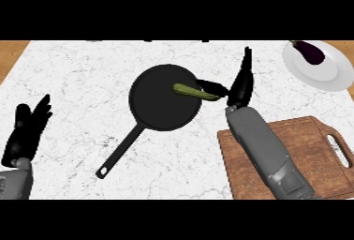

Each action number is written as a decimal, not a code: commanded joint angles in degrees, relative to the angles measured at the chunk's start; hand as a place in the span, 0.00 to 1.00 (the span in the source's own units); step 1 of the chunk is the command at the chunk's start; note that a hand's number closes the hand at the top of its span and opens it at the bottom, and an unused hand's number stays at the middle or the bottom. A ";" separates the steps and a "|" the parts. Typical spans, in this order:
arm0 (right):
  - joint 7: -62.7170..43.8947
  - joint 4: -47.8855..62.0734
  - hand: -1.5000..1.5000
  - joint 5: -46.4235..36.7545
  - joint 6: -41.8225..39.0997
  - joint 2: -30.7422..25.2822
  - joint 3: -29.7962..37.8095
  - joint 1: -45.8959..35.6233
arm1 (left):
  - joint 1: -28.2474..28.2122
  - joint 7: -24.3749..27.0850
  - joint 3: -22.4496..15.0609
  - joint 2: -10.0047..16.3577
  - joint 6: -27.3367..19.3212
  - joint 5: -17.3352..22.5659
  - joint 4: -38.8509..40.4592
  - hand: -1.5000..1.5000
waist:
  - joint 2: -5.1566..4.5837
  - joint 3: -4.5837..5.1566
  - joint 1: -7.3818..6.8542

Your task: Pick the squash from the cutting board and place it in the pan

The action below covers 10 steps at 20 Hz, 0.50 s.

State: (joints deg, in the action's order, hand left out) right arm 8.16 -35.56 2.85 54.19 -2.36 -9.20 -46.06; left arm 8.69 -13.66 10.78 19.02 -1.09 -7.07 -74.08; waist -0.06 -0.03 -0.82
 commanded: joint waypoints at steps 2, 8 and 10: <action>-2.23 -14.41 0.00 0.15 -3.72 -5.28 -1.86 12.16 | -2.84 -2.05 0.10 -0.28 -0.16 0.04 -4.11 0.50 | 0.69 0.04 1.97; -9.71 -37.16 0.00 -0.02 -10.48 -15.66 -6.10 26.88 | -2.68 0.29 1.27 -0.50 -1.40 -0.66 -0.60 0.50 | 0.76 0.13 3.16; -9.73 -43.35 0.00 1.46 -12.64 -19.75 -4.86 33.46 | -5.32 0.36 1.48 -0.42 -0.66 0.00 -3.12 0.50 | 0.69 0.11 2.81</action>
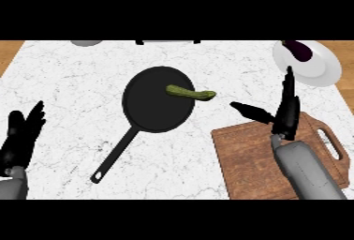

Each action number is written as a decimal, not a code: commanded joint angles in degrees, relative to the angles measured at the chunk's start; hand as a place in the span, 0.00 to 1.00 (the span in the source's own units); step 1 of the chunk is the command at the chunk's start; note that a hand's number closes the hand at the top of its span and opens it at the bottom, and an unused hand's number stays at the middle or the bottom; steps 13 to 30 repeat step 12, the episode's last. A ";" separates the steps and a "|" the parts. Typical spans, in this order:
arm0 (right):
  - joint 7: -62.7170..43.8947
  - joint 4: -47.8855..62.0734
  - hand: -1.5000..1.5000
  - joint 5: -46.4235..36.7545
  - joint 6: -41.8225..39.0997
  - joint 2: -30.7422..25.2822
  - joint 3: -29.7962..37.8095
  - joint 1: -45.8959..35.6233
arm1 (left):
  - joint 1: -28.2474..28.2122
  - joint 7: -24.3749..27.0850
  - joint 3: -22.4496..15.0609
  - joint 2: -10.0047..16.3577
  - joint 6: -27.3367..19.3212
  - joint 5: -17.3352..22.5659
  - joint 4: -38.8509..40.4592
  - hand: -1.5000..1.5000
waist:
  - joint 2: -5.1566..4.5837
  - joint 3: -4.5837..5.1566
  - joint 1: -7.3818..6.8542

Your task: Pick the squash from the cutting board and place it in the pan

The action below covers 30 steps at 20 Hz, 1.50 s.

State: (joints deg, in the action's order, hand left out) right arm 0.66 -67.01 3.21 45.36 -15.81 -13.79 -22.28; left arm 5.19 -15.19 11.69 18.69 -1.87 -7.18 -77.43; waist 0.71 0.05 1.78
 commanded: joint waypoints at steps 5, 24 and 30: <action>-3.20 -27.10 0.00 3.76 -8.48 -14.26 3.04 23.35 | -0.63 -0.52 -0.56 -1.35 -0.57 -0.59 -1.46 0.50 | -0.29 -0.02 -0.33; 1.24 -34.19 0.00 6.54 -14.73 -15.71 11.91 35.13 | 0.46 -4.30 -0.06 -0.31 0.99 -0.73 -4.63 0.50 | -0.56 -0.06 -1.19; 1.24 -34.19 0.00 6.54 -14.73 -15.71 11.91 35.13 | 0.46 -4.30 -0.06 -0.31 0.99 -0.73 -4.63 0.50 | -0.56 -0.06 -1.19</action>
